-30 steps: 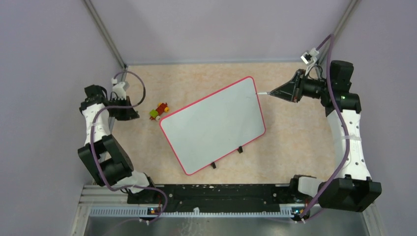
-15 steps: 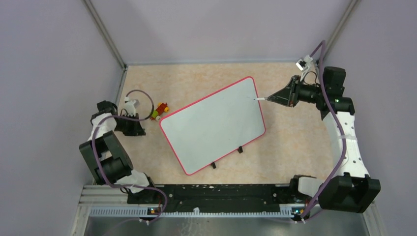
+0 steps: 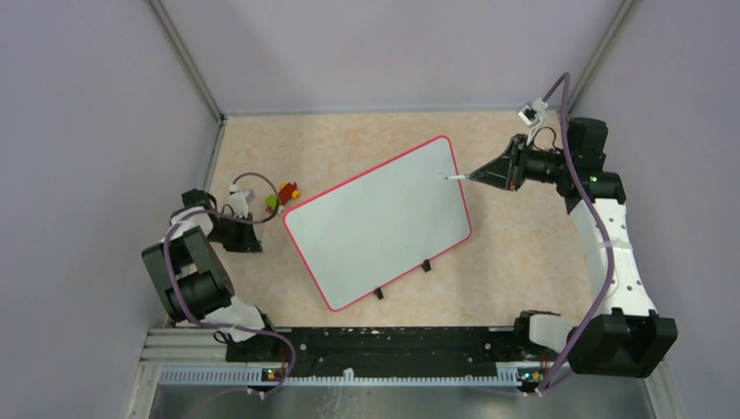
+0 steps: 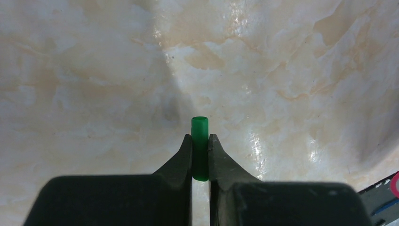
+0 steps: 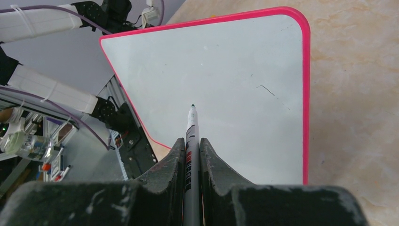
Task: Write a sentence on the whiteboard
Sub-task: Place the pen cap at the center of the board, then hold the whiteboard on the whiteboard stand.
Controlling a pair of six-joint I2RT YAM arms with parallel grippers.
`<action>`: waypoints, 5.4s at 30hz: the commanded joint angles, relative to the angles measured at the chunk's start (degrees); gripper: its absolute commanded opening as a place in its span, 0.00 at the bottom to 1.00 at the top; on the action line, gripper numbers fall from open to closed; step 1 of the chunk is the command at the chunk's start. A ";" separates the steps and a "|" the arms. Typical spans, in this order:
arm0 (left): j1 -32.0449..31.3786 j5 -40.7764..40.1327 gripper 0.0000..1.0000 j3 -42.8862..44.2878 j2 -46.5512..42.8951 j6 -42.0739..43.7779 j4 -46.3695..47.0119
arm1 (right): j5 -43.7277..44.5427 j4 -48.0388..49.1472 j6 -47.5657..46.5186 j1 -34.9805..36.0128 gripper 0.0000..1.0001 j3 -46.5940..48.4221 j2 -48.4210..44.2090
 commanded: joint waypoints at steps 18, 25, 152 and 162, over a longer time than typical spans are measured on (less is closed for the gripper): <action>-5.81 -4.42 0.25 -3.67 1.36 0.45 4.35 | 1.14 -0.33 -2.89 2.02 0.00 0.89 -0.93; -7.31 -5.11 0.34 -3.87 1.25 0.17 4.39 | 1.34 -1.24 -3.64 2.10 0.00 1.57 -1.04; -18.41 33.11 0.15 19.16 -24.21 -14.44 -14.36 | 43.16 14.01 -18.26 65.96 0.00 21.46 21.13; -18.43 33.00 0.02 18.56 -24.85 -14.44 -13.59 | 46.13 14.71 -16.72 66.35 0.00 23.92 24.06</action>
